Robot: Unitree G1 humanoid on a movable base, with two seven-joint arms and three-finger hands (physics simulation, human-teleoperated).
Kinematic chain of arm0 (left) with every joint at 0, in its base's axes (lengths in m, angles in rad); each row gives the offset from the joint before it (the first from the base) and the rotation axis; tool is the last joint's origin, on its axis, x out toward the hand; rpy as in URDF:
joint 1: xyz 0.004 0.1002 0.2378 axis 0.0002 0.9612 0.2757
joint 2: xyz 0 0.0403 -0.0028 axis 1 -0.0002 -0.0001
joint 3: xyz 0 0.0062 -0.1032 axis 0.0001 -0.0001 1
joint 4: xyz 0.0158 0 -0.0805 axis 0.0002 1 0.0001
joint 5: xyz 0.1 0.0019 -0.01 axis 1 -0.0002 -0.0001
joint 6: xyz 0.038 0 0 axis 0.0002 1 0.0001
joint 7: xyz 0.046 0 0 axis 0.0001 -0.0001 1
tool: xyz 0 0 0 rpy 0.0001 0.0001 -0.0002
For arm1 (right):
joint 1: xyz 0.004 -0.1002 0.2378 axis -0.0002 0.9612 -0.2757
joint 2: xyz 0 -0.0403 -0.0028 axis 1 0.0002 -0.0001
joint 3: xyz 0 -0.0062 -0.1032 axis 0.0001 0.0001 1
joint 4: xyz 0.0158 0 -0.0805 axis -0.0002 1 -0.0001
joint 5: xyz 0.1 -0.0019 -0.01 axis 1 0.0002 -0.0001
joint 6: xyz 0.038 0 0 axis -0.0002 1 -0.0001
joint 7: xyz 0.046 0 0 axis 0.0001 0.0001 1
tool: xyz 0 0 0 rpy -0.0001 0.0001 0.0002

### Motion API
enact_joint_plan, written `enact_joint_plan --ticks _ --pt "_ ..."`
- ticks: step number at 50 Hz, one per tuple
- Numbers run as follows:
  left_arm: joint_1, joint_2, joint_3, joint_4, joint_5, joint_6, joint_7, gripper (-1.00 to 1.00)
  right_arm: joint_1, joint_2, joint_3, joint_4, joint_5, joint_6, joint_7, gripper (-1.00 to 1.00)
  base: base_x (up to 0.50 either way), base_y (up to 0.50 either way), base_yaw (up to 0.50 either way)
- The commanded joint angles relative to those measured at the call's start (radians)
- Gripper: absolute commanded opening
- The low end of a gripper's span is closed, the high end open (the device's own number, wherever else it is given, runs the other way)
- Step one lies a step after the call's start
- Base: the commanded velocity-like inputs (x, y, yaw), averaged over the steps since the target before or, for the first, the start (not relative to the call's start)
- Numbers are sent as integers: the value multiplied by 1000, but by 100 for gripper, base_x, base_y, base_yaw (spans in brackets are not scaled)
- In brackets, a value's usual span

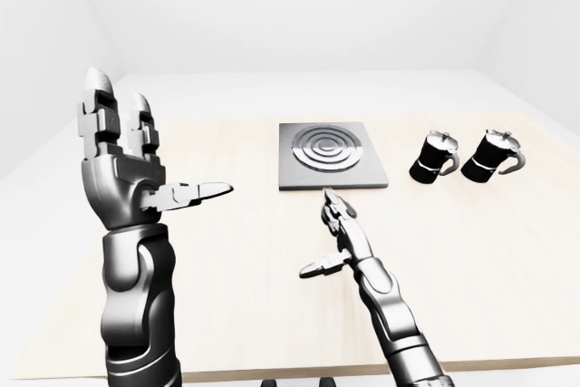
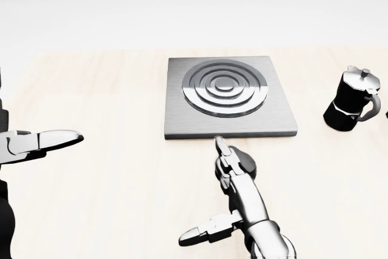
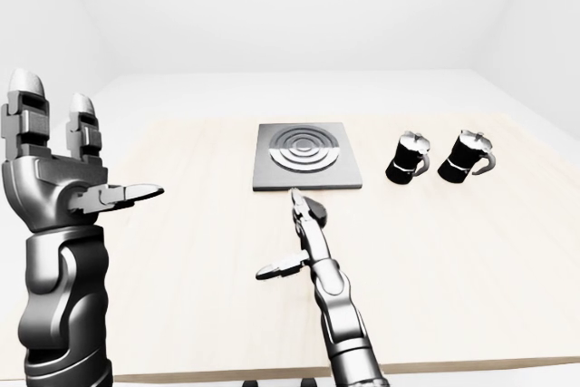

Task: Turn off the stove.

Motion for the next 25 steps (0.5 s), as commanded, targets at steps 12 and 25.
enact_joint_plan --ticks 12,25 --pt "0 11 16 11 -9 0 5 100 -412 -16 -59 199 -43 35 73 100 0 0 0" --pt "1 5 7 11 -4 0 6 100 -592 -34 -69 162 -44 53 106 100 0 0 0"
